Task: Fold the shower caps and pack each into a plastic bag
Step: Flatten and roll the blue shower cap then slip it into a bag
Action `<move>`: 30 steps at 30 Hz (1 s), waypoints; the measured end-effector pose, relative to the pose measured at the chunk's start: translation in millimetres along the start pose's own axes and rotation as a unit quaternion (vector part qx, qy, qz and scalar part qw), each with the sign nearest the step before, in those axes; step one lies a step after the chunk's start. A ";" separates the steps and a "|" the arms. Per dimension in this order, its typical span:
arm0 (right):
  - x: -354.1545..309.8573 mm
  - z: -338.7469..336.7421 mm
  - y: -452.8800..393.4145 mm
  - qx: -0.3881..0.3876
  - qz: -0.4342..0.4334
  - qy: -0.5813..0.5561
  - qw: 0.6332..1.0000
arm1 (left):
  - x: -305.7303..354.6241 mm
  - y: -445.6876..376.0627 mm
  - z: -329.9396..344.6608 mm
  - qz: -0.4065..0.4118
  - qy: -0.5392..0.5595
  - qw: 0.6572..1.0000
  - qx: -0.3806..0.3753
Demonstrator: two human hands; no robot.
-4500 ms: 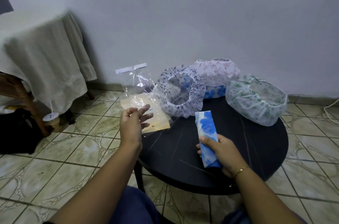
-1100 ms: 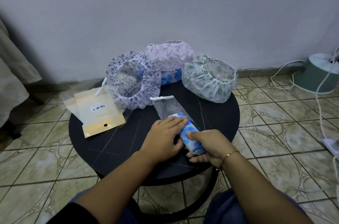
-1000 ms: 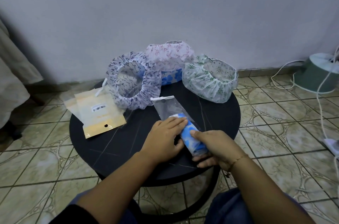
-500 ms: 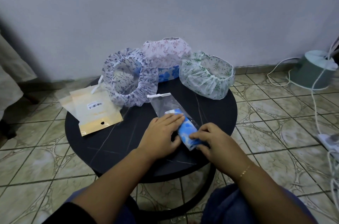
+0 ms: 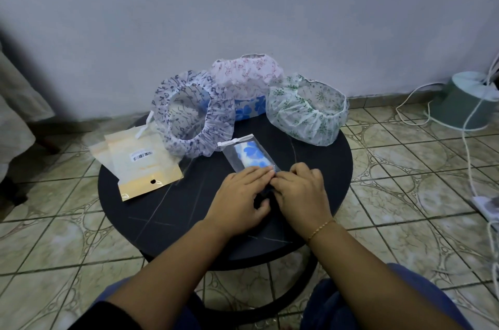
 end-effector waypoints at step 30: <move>34.6 4.2 20.5 -0.220 0.018 -0.121 0.968 | -7.6 -4.9 -2.7 -0.061 0.066 0.995 -0.037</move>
Point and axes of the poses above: each hand's wrist, its own y-axis away from the middle knuckle, its own z-axis out of the palm, x = y × z, the point moved 10 cm from there along -y, towards the middle knuckle, and after that the axes turned 11 degrees about x, right-handed, at the moved point
